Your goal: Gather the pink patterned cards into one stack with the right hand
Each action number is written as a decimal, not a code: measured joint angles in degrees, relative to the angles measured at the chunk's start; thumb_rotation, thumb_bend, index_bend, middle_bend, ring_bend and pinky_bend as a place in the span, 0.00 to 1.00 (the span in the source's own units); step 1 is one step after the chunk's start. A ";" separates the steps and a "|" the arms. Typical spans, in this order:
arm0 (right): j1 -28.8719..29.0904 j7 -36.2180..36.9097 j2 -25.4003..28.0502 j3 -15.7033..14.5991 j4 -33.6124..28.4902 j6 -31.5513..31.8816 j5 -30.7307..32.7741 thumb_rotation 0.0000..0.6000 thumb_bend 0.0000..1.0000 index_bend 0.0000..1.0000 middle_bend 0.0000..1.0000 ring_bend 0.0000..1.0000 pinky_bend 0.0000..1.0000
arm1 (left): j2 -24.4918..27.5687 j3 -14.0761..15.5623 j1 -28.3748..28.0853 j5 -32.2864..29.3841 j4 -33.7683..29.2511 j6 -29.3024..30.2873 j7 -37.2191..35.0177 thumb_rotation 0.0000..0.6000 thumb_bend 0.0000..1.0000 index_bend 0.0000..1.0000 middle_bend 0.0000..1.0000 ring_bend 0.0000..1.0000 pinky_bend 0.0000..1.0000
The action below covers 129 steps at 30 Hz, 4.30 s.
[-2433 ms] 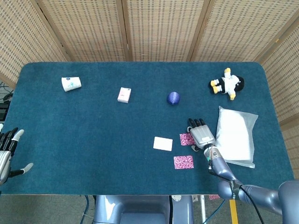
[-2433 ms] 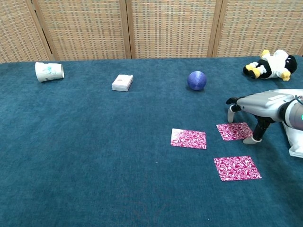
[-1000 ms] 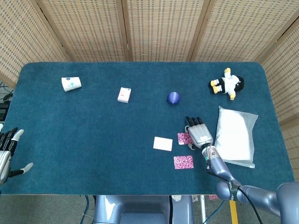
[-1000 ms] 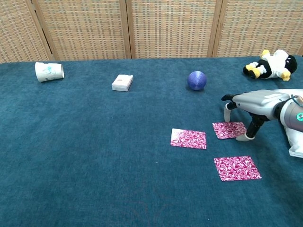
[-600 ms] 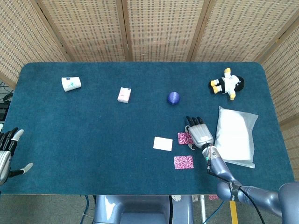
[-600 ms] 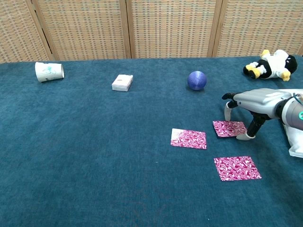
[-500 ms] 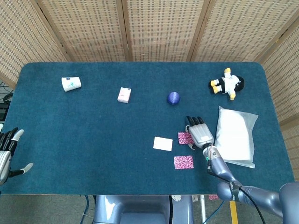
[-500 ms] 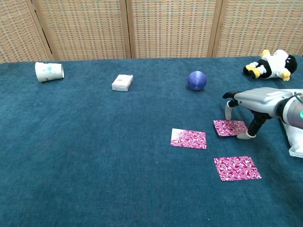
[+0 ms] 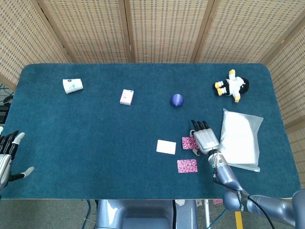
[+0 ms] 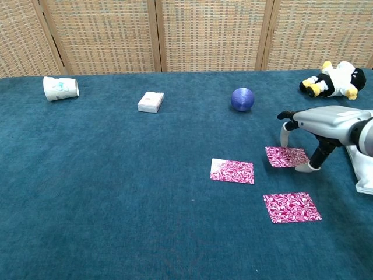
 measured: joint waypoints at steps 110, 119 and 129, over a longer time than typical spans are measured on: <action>0.49 -15.35 -10.24 13.43 -11.30 11.64 19.26 1.00 0.24 0.31 0.00 0.00 0.03 | 0.32 0.33 -0.16 0.97 0.68 -0.08 -2.28 1.00 0.00 0.00 0.00 0.00 0.00; 3.98 -15.18 -16.56 14.40 -6.18 13.79 22.54 1.00 0.24 0.31 0.00 0.00 0.03 | 0.58 0.48 -0.25 1.16 0.83 -0.34 -3.35 1.00 0.00 0.00 0.00 0.00 0.00; 5.26 -15.42 -19.49 13.41 -2.57 14.74 23.59 1.00 0.24 0.31 0.00 0.00 0.03 | 0.60 0.51 -0.25 1.21 0.86 -0.29 -3.49 1.00 0.00 0.00 0.00 0.00 0.00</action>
